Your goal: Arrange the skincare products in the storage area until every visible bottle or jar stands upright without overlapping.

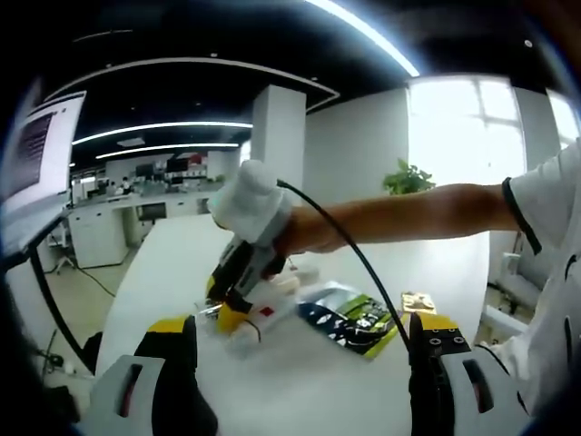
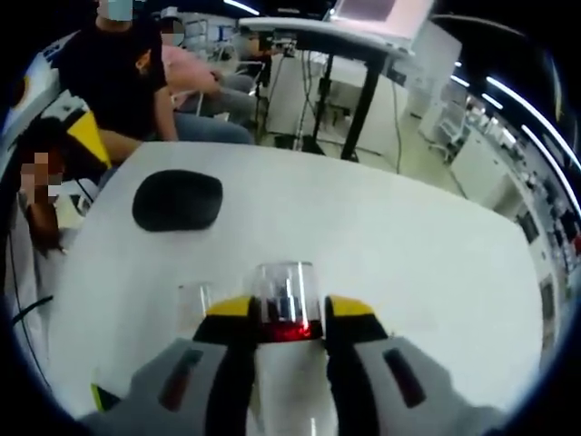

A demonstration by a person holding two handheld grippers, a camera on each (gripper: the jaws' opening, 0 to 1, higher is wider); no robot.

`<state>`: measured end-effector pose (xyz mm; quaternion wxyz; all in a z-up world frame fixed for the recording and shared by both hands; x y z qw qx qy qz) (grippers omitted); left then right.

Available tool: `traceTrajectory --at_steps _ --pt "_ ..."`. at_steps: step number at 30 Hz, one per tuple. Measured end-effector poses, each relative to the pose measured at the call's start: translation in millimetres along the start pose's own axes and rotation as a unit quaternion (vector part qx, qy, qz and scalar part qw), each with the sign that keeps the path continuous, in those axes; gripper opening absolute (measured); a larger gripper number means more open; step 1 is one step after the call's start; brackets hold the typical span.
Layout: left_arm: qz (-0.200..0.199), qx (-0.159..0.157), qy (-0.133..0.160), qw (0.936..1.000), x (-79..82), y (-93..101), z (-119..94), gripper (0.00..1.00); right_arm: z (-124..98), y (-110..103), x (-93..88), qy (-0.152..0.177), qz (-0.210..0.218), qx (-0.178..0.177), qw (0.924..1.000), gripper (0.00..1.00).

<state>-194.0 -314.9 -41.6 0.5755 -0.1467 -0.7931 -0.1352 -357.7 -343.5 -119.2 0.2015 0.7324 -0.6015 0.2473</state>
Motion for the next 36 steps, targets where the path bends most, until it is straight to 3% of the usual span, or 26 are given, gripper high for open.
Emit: traceTrajectory --at_steps 20,36 --pt "0.000 0.002 0.003 1.0000 2.5 -2.4 0 0.99 -19 2 -3.7 0.001 0.000 -0.028 0.9996 0.27" --pt "0.004 0.000 0.004 1.0000 4.3 0.4 0 0.99 -52 0 4.0 0.041 0.021 -0.054 0.9975 0.27"
Point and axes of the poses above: the point that each gripper's makers call its tool centre point, and the gripper's own axes: z roughly forward along the fingers, y roughly to its right, x roughly out of its top, the point moved 2 cm from there along -z, roughly backward along the fingers, and after that the axes turned 12 degrees about x, right-handed, at the moved point
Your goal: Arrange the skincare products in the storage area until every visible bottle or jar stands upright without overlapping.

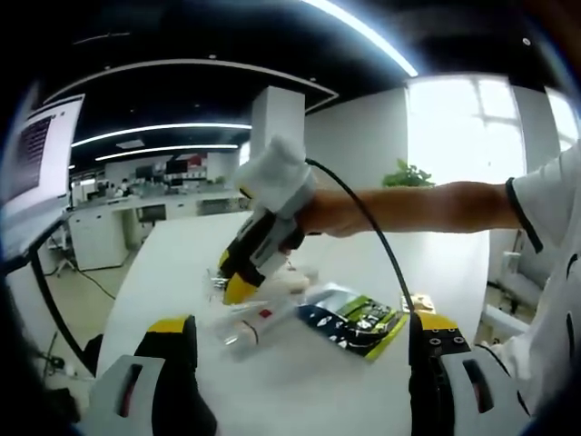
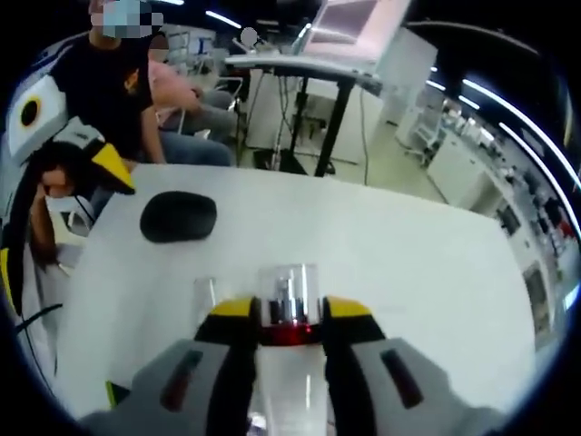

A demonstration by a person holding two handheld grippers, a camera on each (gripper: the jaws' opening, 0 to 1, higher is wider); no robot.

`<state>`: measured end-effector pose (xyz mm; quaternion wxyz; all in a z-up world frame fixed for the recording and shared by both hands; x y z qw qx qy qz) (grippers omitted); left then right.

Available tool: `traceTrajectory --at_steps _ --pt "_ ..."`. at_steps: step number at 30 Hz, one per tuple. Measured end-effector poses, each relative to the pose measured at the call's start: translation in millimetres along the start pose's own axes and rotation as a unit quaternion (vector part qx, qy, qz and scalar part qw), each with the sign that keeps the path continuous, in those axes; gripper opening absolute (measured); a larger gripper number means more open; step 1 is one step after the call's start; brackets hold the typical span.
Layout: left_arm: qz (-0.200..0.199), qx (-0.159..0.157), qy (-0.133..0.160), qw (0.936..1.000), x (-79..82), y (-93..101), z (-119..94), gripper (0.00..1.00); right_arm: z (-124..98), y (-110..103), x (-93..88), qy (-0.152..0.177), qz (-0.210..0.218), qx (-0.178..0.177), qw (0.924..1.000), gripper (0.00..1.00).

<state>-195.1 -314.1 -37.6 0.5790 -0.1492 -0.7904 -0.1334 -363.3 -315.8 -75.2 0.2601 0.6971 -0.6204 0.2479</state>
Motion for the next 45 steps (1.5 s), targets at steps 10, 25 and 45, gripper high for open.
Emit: traceTrajectory --at_steps 10,25,45 --pt "0.004 -0.003 -0.002 1.0000 -0.7 4.6 1 0.99 -19 -1 1.7 0.015 0.006 -0.015 0.9997 0.27" --pt "0.010 -0.009 -0.002 0.9999 -1.6 12.3 1 0.99 -51 0 1.5 0.039 0.019 -0.041 0.9982 0.27" --pt "0.014 -0.018 -0.006 0.9997 -4.6 22.5 4 0.99 -87 -2 -8.7 0.082 0.042 -0.075 0.9929 0.26"
Point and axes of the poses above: the point that each gripper's makers call its tool centre point, and the gripper's own axes: z roughly forward along the fingers, y roughly to its right, x roughly out of its top, the point moved 2 cm from there along -z, roughly backward along the fingers, and after that the axes turned 12 degrees about x, right-handed, at the moved point
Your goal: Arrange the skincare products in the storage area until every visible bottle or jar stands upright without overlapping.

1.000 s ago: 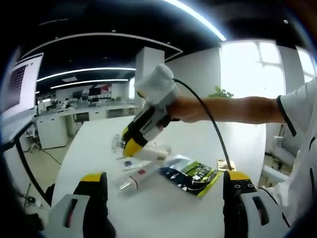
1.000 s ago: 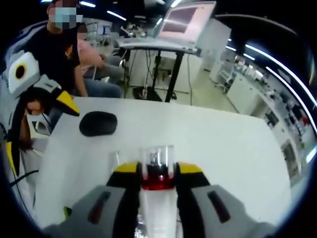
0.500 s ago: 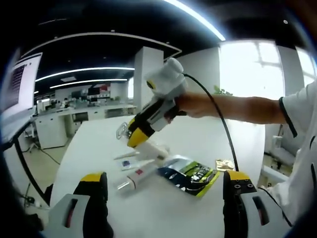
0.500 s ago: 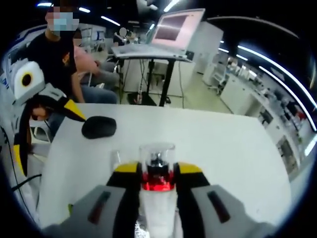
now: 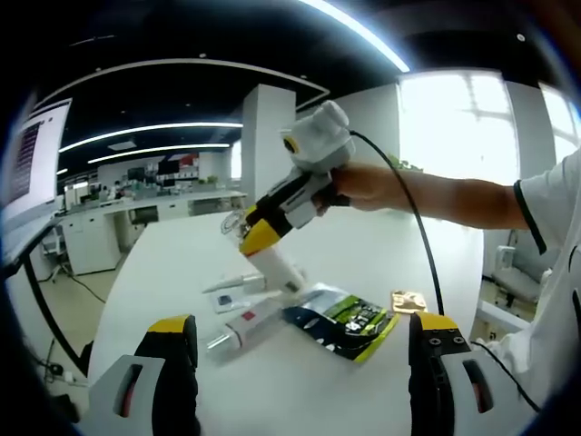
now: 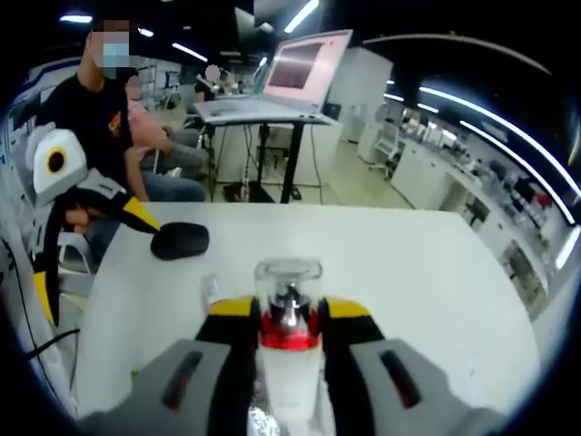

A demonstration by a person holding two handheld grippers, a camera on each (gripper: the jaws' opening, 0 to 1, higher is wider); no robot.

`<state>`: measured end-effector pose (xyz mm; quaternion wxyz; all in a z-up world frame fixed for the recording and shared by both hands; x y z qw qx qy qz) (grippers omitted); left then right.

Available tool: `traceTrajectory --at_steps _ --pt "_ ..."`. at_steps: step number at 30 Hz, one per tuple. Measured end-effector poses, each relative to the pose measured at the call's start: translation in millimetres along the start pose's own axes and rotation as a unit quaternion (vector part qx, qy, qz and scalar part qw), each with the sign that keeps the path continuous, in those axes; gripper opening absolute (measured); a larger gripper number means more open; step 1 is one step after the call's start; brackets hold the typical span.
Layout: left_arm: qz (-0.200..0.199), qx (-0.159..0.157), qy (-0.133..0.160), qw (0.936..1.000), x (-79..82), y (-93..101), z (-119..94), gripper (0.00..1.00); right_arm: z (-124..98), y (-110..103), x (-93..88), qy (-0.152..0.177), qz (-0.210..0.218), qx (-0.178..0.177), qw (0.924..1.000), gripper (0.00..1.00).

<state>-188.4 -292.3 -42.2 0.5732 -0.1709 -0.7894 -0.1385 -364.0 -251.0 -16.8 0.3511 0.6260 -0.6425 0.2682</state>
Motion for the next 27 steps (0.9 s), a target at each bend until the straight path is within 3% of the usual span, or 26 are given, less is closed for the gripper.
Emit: traceTrajectory --at_steps 12,27 --pt "0.003 -0.007 -0.002 1.0000 -0.1 4.7 2 0.99 -21 3 -8.5 0.038 0.031 -0.031 0.9983 0.26" --pt "0.000 -0.008 -0.003 1.0000 1.0 2.3 3 0.99 -51 9 -24.5 0.111 0.091 -0.086 0.9858 0.26"
Point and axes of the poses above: the point that each gripper's makers call its tool centre point, and the gripper's own axes: z roughly forward along the fingers, y roughly to its right, x roughly out of its top, the point moved 2 cm from there along -z, roughly backward along the fingers, and after that the axes turned 12 degrees about x, right-handed, at the moved point
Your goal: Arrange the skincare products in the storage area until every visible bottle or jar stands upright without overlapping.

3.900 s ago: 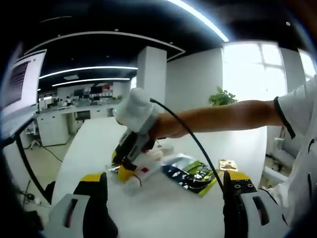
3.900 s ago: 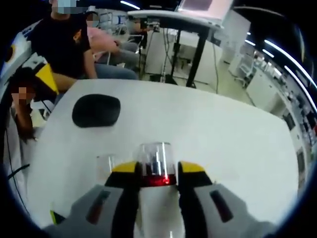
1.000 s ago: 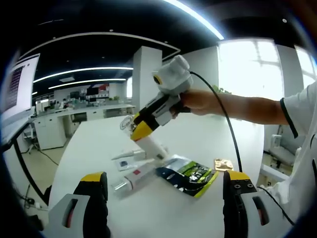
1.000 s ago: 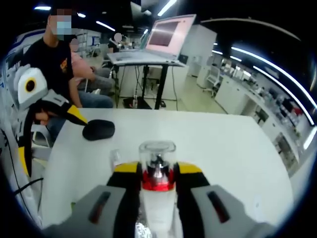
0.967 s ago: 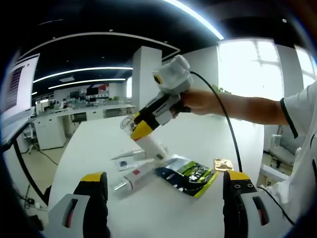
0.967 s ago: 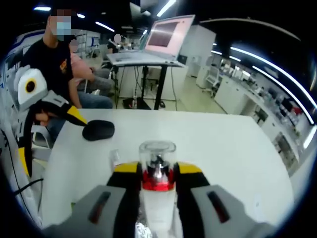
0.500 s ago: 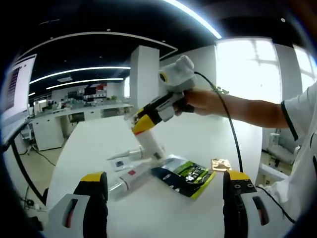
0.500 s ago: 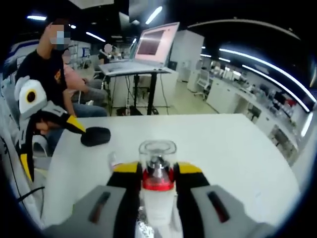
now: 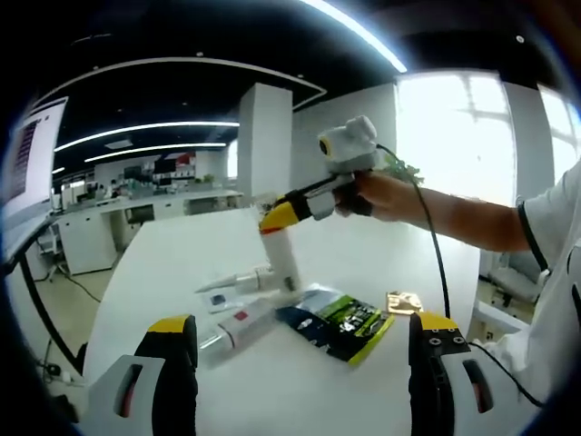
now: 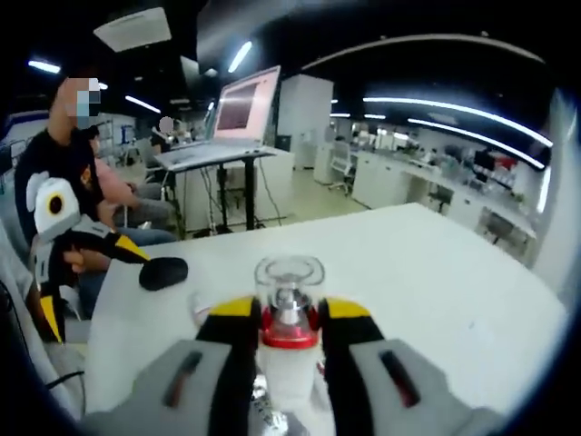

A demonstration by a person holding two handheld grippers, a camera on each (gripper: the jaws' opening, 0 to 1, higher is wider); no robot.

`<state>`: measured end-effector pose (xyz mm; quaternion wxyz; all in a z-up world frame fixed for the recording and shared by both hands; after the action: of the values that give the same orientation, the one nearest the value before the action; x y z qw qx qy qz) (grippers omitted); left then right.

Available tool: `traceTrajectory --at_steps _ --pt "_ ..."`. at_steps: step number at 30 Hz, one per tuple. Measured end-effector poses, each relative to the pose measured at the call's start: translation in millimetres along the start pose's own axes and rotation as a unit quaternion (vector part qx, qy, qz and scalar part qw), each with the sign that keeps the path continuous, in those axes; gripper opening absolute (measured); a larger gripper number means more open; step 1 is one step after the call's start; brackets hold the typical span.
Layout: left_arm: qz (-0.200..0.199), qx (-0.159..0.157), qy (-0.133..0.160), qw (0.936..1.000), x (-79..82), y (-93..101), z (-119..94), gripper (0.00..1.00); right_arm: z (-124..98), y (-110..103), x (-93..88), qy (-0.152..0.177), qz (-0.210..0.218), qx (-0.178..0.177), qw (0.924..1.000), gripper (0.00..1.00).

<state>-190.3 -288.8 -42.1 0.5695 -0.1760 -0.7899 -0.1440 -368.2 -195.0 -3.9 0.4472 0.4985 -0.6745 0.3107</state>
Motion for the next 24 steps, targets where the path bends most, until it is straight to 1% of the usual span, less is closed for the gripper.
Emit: traceTrajectory --at_steps 2,16,24 --pt "0.001 0.001 0.000 1.0000 0.1 -0.2 0 0.99 -4 1 -1.5 0.006 0.009 -0.007 0.9999 0.26" --pt "0.006 -0.004 -0.003 1.0000 0.4 5.2 3 0.99 -26 8 -12.2 0.028 0.039 -0.039 0.9981 0.26" --pt "0.007 -0.006 -0.005 0.9999 -0.7 6.8 5 0.99 -39 14 -19.0 0.036 0.041 -0.059 0.9968 0.26"
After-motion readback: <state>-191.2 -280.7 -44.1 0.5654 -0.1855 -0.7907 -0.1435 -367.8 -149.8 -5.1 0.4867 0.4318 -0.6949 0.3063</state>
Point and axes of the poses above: the point that each gripper's makers call its tool centre point, and the gripper's own axes: z roughly forward along the fingers, y roughly to its right, x roughly out of its top, the point moved 2 cm from there along -z, roughly backward along the fingers, and after that the axes turned 12 degrees about x, right-handed, at the moved point
